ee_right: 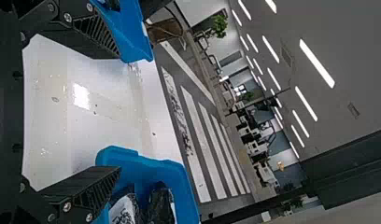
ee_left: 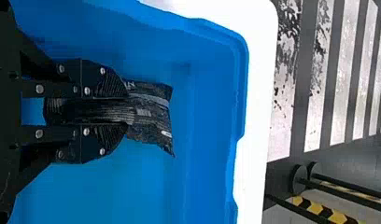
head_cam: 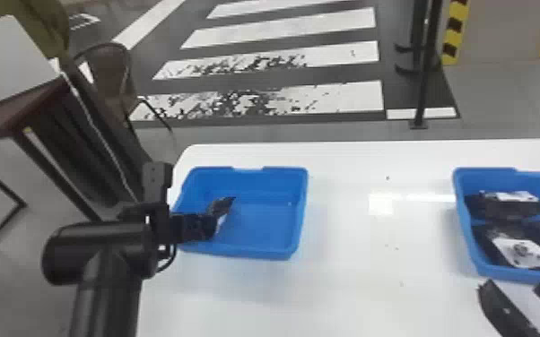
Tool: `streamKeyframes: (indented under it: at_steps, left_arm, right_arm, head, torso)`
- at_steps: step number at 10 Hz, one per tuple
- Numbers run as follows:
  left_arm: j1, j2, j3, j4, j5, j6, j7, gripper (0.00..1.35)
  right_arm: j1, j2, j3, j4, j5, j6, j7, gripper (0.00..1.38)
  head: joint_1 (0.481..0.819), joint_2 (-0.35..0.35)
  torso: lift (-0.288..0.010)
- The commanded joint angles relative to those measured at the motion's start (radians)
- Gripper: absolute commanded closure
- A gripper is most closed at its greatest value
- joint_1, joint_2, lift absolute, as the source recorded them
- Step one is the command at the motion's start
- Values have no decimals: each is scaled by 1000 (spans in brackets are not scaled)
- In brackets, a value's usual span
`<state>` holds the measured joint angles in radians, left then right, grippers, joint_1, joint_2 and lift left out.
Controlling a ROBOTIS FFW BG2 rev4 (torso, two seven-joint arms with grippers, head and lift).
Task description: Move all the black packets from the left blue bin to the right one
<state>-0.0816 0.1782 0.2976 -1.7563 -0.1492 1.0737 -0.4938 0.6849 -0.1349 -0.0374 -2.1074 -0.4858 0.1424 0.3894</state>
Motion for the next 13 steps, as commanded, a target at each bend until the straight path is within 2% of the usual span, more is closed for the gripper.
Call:
streamKeyframes:
  at_steps: [1, 2, 4, 7, 10, 13]
  left_arm:
    - [25, 0, 0, -51, -22, -23, -8, 1211]
    - [52, 0, 2, -93, -24, -45, -17, 1211]
    - [170, -9, -6, -329, 2, -67, -17, 1211]
    - [315, -28, -82, -581, 87, -178, -11, 1211]
    - [381, -34, -194, -672, 155, -261, -5, 1211]
    - [381, -20, -326, -685, 211, -291, 3, 1211]
  right_arm:
    - [0, 0, -1, -5, -1, 0, 0, 186]
    - [0, 0, -1, -7, -7, 0, 0, 186]
    - [-15, 1, 1, -44, -19, 10, 5, 186]
    - [-96, 1, 31, -73, -65, 91, 68, 186]
    - [-187, 1, 91, -59, -126, 154, 86, 186]
    - [-314, 1, 105, 15, -134, 172, 89, 186]
  head:
    - [695, 291]
    - [695, 290]
    - [695, 289]
    - [695, 244]
    - [695, 191]
    - [695, 105]
  torso:
    - [-140]
    - [-140]
    - [-140]
    - [-140]
    - [-140]
    - [-140]
